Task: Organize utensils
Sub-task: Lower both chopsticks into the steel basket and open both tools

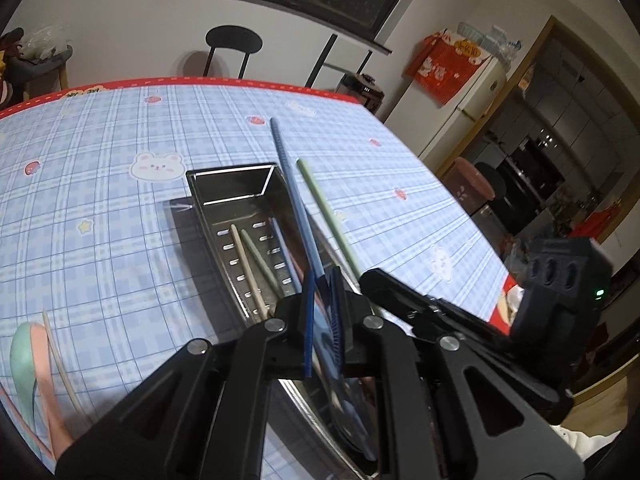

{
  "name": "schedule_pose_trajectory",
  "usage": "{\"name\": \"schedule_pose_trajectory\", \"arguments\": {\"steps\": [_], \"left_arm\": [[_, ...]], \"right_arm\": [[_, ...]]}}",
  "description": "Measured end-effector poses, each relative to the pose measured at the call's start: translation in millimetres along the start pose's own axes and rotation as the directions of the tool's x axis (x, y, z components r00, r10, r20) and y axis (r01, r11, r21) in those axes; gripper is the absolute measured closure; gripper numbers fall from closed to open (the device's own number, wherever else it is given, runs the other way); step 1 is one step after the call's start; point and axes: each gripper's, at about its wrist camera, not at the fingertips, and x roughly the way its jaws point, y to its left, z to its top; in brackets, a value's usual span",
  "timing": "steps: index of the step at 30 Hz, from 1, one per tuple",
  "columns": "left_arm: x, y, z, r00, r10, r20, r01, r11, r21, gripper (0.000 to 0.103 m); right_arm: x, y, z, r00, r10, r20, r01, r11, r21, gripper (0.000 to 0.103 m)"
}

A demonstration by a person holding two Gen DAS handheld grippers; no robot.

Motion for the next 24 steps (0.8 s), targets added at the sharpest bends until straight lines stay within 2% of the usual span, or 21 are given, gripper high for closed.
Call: {"name": "schedule_pose_trajectory", "arguments": {"steps": [1,7,12,16,19,24], "left_arm": [[4,2,-1,1.0,0.001,-0.013,-0.001,1.0,0.0,0.099],[17,12,-5,0.999,0.006,-0.035,-0.007,1.0,-0.02,0.099],[10,12,-4,0.999,0.03,-0.017,-0.03,0.999,-0.009,0.099],[-7,14,-5,0.997,0.08,0.014,-0.08,0.997,0.009,0.096],[-22,17,-7,0.992,0.122,0.038,-0.122,0.992,0.023,0.089],[-53,26,-15,0.978,0.187,0.089,-0.19,0.981,0.035,0.079]], "right_arm": [[1,-1,0,1.0,-0.004,-0.001,0.004,1.0,0.001,0.097],[4,-2,1,1.0,-0.012,-0.01,0.012,1.0,-0.001,0.096],[6,-4,2,1.0,-0.017,-0.014,0.017,1.0,0.008,0.094],[4,-1,2,0.999,-0.04,-0.01,0.04,0.999,-0.002,0.093],[-1,0,2,0.999,-0.051,-0.005,0.051,0.999,0.002,0.081],[-12,12,2,0.996,-0.091,0.012,0.092,0.995,-0.027,0.042]]}}
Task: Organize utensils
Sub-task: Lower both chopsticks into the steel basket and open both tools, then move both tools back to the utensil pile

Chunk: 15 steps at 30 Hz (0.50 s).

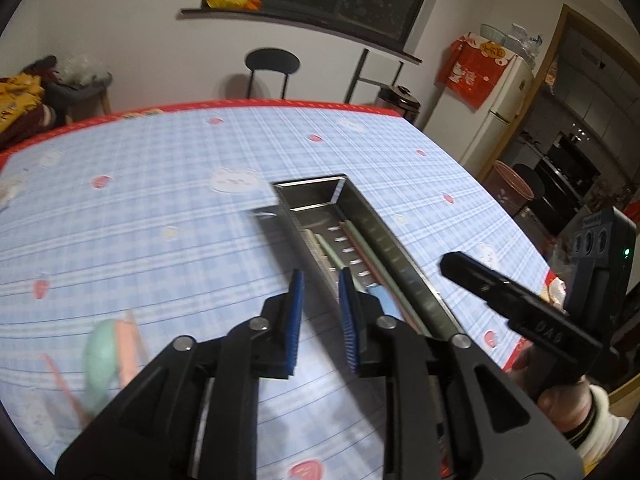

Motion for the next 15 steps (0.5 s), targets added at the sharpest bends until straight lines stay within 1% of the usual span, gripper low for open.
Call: {"name": "schedule_pose_trajectory", "arguments": {"steps": [1,3,4,5,6,7,8,9,10,12,15], "left_arm": [[-7,4,-2,1.0,0.014,0.012,-0.014,1.0,-0.002,0.076],[-20,13,-6,0.999,0.034,0.031,-0.033,0.999,-0.011,0.071],[-25,17,-9,0.998,0.043,0.039,-0.043,0.999,-0.016,0.066],[-34,23,-12,0.997,0.057,0.05,-0.056,0.998,-0.024,0.06],[-41,28,-15,0.996,0.067,0.059,-0.065,0.997,-0.029,0.056],[-48,32,-17,0.995,0.076,0.068,-0.074,0.997,-0.034,0.046],[-56,37,-21,0.993,0.089,0.08,-0.086,0.996,-0.039,0.032],[-63,41,-24,0.991,0.101,0.092,-0.098,0.994,-0.043,0.023],[-72,45,-28,0.987,0.12,0.106,-0.115,0.992,-0.049,0.008],[-88,54,-37,0.982,0.144,0.121,-0.138,0.989,-0.058,0.006],[-105,70,-50,0.979,0.17,0.115,-0.161,0.984,-0.081,0.006]], "right_arm": [[-1,2,0,1.0,-0.006,0.001,0.006,1.0,-0.008,0.039],[-4,10,-1,1.0,-0.025,-0.002,0.025,0.999,-0.032,0.021],[-6,14,-2,0.999,-0.033,-0.003,0.033,0.999,-0.042,0.017],[-7,19,-3,0.999,-0.041,-0.002,0.041,0.998,-0.053,0.01],[-9,23,-4,0.999,-0.044,-0.002,0.044,0.997,-0.061,0.006],[-11,29,-5,0.999,-0.042,-0.003,0.041,0.996,-0.075,0.006],[-11,33,-7,0.999,-0.039,-0.006,0.038,0.996,-0.085,0.006],[-12,38,-8,0.999,-0.037,-0.011,0.036,0.995,-0.098,0.006],[-12,45,-10,0.999,-0.038,-0.015,0.036,0.993,-0.115,0.006],[-11,55,-15,0.999,-0.039,-0.02,0.036,0.99,-0.135,0.006],[-6,72,-22,0.999,-0.023,-0.045,0.015,0.987,-0.162,0.006]]}}
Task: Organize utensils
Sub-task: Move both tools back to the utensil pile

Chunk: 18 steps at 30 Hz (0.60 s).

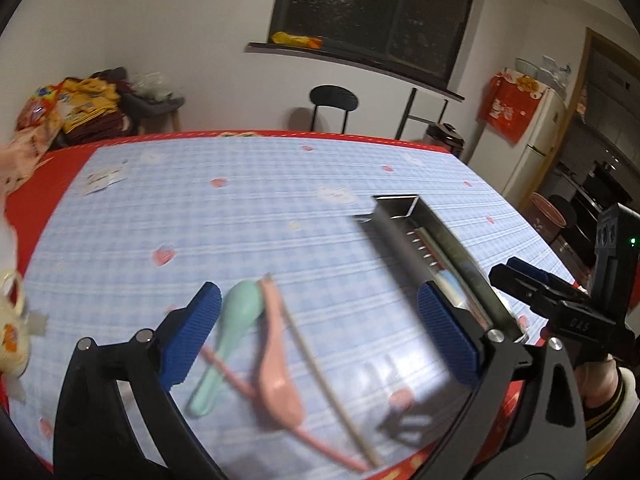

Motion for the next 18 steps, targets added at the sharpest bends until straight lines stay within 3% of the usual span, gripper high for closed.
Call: {"name": "schedule_pose_trajectory", "arguments": {"steps": [8,16,18], "left_arm": [[-16,58,-34,0.995,0.084,-0.045,-0.088,0.991,-0.102,0.006],[-17,84,-51,0.991,0.116,-0.068,-0.125,0.981,-0.152,0.006],[-18,88,-55,0.992,0.115,-0.047,-0.121,0.982,-0.145,0.006]], "right_arm": [[19,55,-13,0.996,0.063,-0.07,-0.071,0.989,-0.132,0.006],[46,93,-34,0.984,0.07,-0.166,-0.106,0.97,-0.217,0.006],[50,98,-37,0.98,0.081,-0.183,-0.123,0.965,-0.231,0.017]]}}
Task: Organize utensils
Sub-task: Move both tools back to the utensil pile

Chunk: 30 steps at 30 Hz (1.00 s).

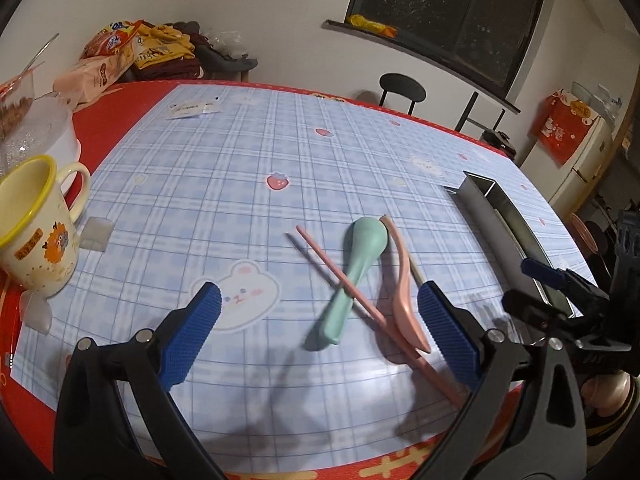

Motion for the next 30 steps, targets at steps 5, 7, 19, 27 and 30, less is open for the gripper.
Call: {"name": "schedule_pose_trajectory", "arguments": {"steps": [5,7,19,27,30], "left_arm": [[1,5,-1,1.0,-0.006,0.02,0.006,1.0,0.018,0.019],[4,7,-2,1.0,-0.009,0.016,0.009,1.0,0.015,0.02],[21,5,-5,1.0,-0.025,0.004,0.025,0.999,0.031,0.043],[33,12,-6,0.999,-0.039,-0.01,0.039,0.999,0.009,0.051],[33,14,-6,0.999,-0.053,-0.008,0.053,0.999,-0.001,0.051]], "right_arm": [[13,10,-3,0.998,0.037,-0.05,-0.038,0.999,-0.015,0.046],[18,13,-5,0.997,0.047,-0.067,-0.048,0.999,-0.017,0.053],[37,27,-1,0.992,0.075,-0.104,-0.079,0.996,-0.029,0.058],[64,36,7,0.978,0.13,-0.166,-0.134,0.991,-0.014,0.068],[69,40,8,0.976,0.127,-0.175,-0.135,0.99,-0.031,0.068]]}}
